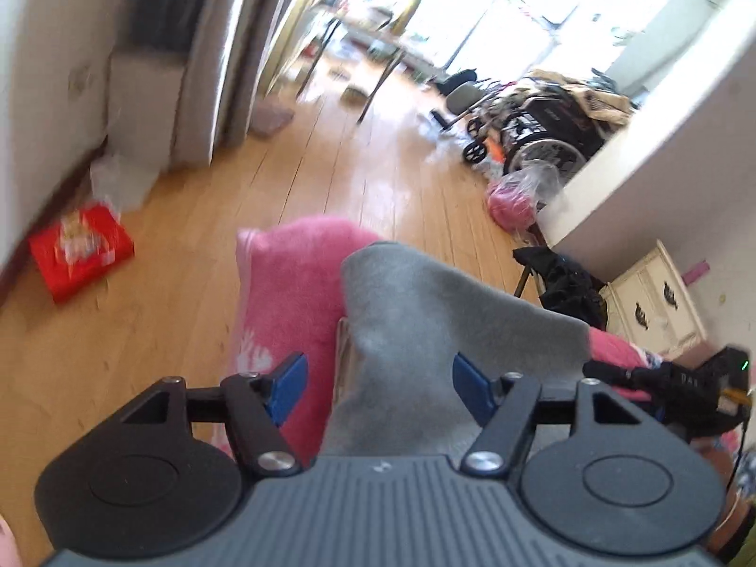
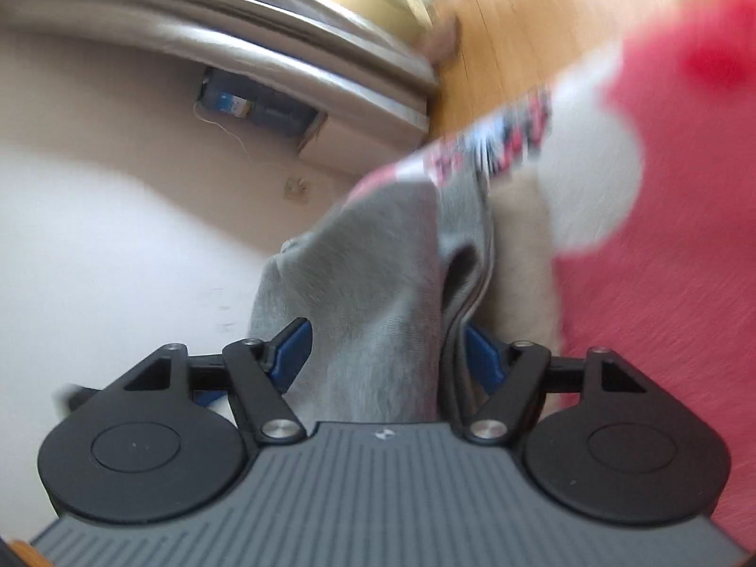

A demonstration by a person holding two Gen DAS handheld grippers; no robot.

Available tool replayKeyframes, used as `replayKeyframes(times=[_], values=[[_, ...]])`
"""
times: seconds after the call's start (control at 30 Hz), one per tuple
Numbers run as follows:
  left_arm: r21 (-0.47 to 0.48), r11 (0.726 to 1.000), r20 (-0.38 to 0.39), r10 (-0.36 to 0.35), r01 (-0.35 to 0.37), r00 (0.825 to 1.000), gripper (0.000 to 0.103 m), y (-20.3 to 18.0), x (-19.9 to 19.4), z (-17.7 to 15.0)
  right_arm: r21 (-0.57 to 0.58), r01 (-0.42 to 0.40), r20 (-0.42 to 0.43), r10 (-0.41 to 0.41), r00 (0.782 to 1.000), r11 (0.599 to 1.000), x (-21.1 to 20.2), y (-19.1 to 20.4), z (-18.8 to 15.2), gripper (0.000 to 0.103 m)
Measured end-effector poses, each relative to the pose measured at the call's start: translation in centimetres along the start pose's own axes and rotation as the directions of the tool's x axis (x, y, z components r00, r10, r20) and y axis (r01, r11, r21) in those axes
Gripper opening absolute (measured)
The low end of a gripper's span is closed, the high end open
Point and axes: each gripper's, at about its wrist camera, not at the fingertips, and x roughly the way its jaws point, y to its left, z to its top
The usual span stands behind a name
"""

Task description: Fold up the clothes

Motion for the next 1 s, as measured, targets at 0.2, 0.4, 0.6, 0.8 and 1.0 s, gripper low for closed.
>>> replayKeyframes(times=[0.2,0.4,0.6,0.8,1.0], values=[[0.355,0.931,0.022,0.082,-0.084,0.996,0.067,-8.2,0.7,-4.6,-0.391,0.06,0.177,0.01,0.984,0.918,-4.6,4.9,-3.4,0.064],[0.478,0.868,-0.046,0.18,-0.137,0.983,0.066,-10.0,5.4,-9.2,-0.682,0.108,0.081,-0.073,0.994,0.723,0.1,4.7,-8.4,0.046],[0.499,0.85,-0.046,0.221,-0.169,0.974,0.066,-11.4,4.2,-8.2,-0.672,0.122,0.091,-0.082,0.993,0.731,0.4,3.1,-8.3,0.048],[0.443,0.879,-0.061,0.225,-0.176,0.972,0.067,-12.7,3.3,-6.6,-0.316,0.004,0.234,0.074,0.97,0.949,-5.7,-1.6,-6.3,0.061],[0.364,0.9,-0.096,0.293,-0.24,0.951,0.07,-12.1,5.5,-7.4,-0.044,-0.106,0.214,0.113,0.97,0.993,-3.3,-7.6,-2.5,0.068]])
